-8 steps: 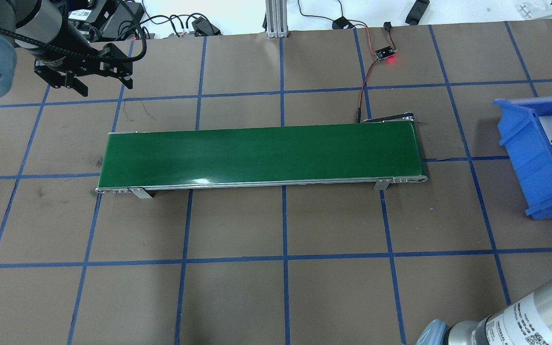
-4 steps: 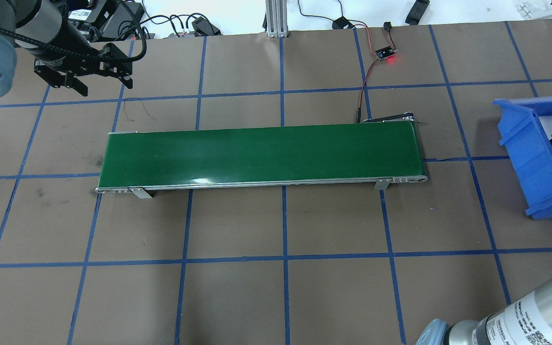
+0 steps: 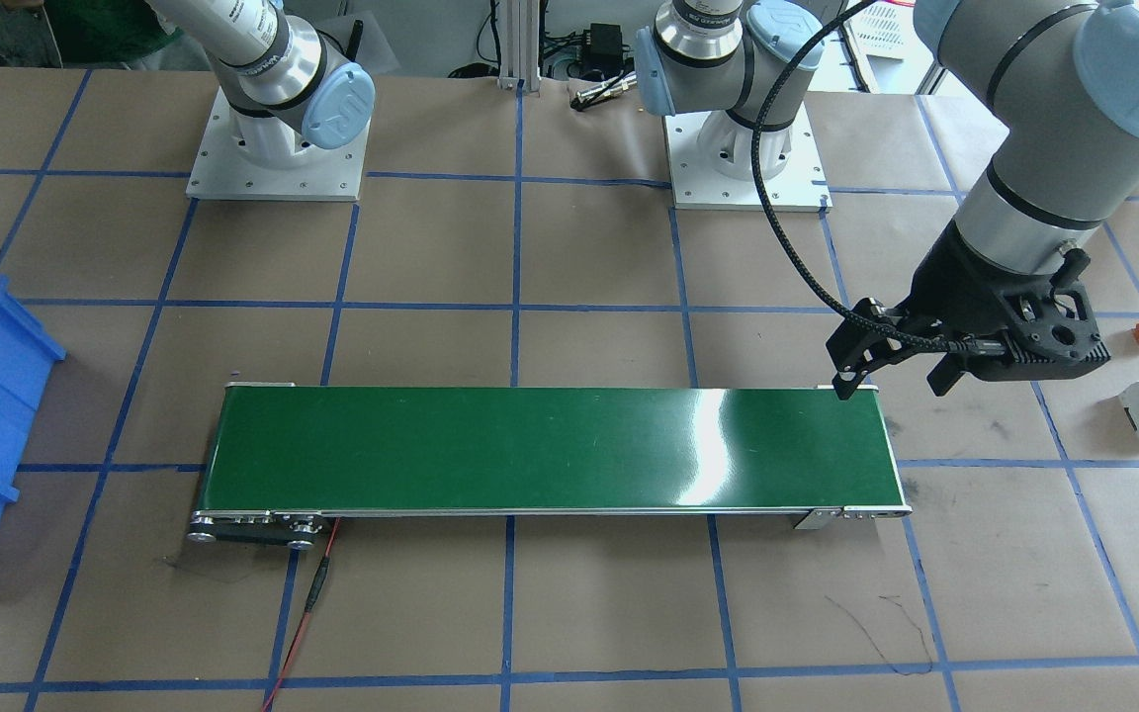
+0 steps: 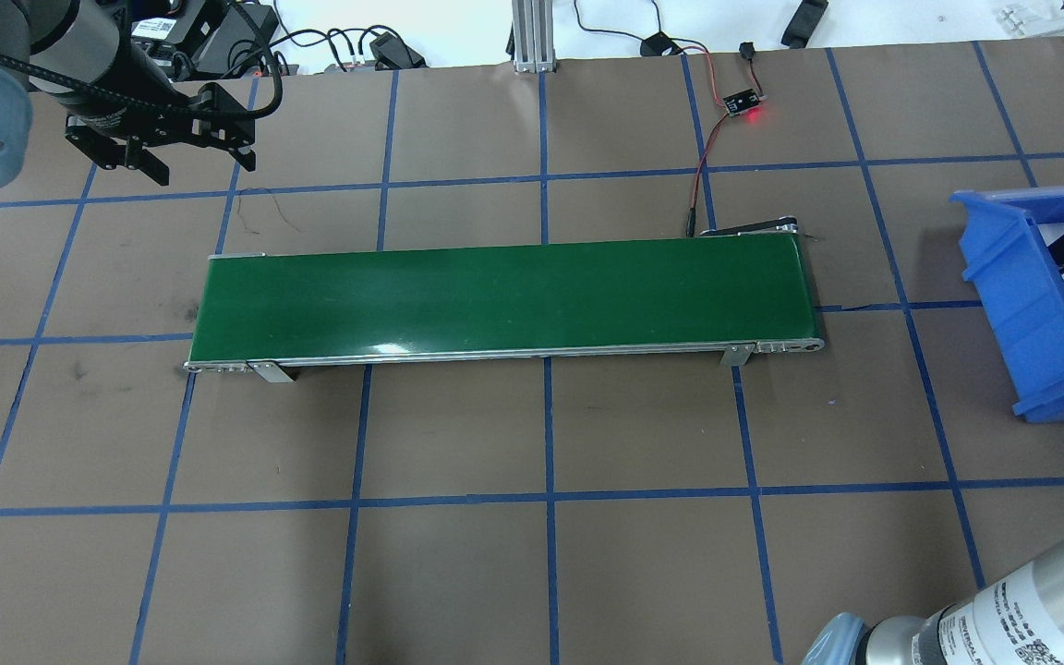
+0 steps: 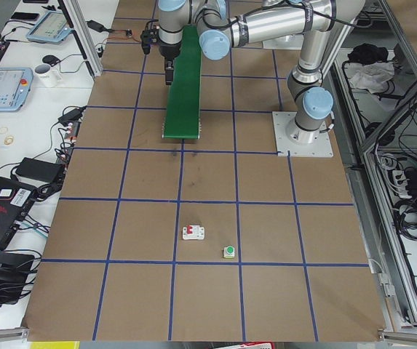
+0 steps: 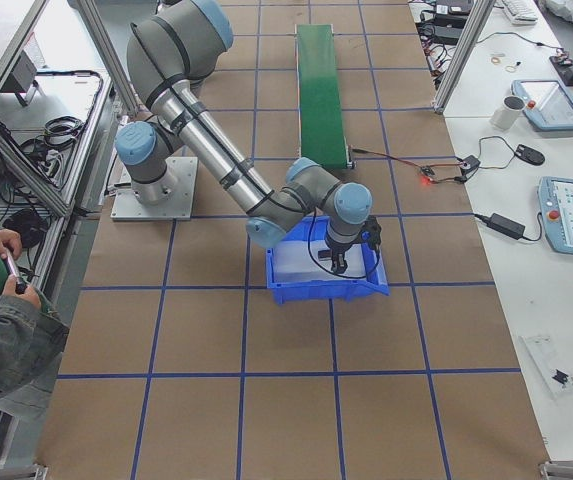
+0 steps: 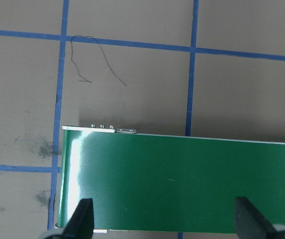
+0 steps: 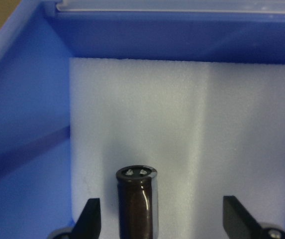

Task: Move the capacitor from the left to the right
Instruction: 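Lower the capacitor into the bin and open the right gripper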

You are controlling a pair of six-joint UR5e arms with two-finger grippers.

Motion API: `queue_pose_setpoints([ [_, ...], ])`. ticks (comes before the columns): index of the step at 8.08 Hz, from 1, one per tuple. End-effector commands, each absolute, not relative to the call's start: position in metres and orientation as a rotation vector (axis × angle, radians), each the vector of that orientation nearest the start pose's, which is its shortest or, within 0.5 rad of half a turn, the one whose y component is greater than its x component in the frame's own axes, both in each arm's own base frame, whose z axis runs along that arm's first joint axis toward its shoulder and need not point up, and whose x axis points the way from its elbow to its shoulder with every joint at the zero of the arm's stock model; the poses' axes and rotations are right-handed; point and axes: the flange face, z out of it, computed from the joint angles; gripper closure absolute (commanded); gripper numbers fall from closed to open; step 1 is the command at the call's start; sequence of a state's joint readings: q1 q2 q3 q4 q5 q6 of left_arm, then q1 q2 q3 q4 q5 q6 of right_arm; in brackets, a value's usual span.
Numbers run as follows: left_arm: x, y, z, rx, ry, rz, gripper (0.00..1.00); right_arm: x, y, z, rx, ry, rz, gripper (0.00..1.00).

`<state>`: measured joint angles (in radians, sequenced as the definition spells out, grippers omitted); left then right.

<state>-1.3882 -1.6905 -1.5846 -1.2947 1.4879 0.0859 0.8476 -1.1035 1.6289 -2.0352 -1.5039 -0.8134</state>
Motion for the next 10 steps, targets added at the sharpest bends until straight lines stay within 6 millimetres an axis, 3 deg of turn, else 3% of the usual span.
queue_pose_setpoints([
  [1,-0.039,-0.569,0.448,-0.145,3.193,-0.244,0.0,-0.305,-0.554,0.283,-0.124,3.097,-0.06,0.0],
  [3,-0.039,-0.569,0.448,-0.145,3.193,-0.244,0.0,-0.295,-0.541,0.318,-0.119,3.077,-0.013,0.0],
  [5,-0.039,-0.569,0.448,-0.145,3.193,-0.244,0.0,-0.284,-0.53,0.36,-0.109,3.118,-0.08,0.0],
  [6,-0.039,-0.569,0.448,-0.145,3.193,-0.244,0.0,-0.268,-0.523,0.381,-0.056,3.115,-0.077,0.0],
  [7,-0.039,-0.569,0.448,-0.145,3.194,-0.242,0.0,-0.25,-0.516,0.398,0.018,3.098,-0.049,0.0],
  [10,-0.039,-0.569,0.448,-0.145,3.193,-0.244,0.0,-0.151,-0.533,0.427,0.0,3.094,-0.029,0.0],
])
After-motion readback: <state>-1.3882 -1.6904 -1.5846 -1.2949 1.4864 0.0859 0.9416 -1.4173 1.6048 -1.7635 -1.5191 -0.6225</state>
